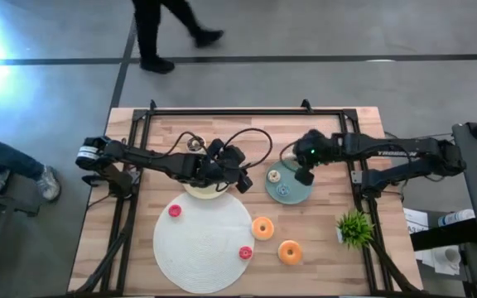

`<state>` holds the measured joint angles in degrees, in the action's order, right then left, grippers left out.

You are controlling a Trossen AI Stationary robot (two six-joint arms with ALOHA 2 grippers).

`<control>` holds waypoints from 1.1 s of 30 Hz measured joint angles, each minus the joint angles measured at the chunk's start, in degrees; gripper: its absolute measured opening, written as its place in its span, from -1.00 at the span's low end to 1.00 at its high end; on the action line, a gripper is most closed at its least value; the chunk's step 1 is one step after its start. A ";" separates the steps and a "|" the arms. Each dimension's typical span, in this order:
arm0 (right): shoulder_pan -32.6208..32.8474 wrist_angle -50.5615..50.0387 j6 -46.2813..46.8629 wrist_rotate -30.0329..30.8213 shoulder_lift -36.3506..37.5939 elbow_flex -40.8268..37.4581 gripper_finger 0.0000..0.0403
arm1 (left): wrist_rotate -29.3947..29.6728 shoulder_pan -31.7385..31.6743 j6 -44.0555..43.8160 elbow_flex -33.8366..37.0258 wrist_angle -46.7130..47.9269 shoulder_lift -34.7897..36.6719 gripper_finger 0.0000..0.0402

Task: Pick & Place donuts
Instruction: Put the yellow donut on the blue plate

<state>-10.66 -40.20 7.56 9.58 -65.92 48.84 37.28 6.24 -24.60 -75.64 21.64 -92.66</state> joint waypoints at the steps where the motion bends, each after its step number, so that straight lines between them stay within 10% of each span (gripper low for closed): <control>1: 0.18 0.19 0.02 0.35 -0.86 -0.69 -0.93 | 0.01 0.00 -0.01 0.00 -0.06 0.01 -0.16; 23: 0.31 3.71 -2.01 9.48 -25.17 -0.39 -0.93 | 0.77 1.88 -1.11 0.00 2.99 0.11 -0.16; 33: 1.09 3.41 -3.11 5.05 -25.20 1.54 -0.34 | 1.35 1.90 -0.72 0.00 4.33 0.11 -0.16</control>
<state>-9.57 -36.79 4.45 14.63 -91.13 50.38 38.63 8.14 -25.32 -75.64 25.97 -92.55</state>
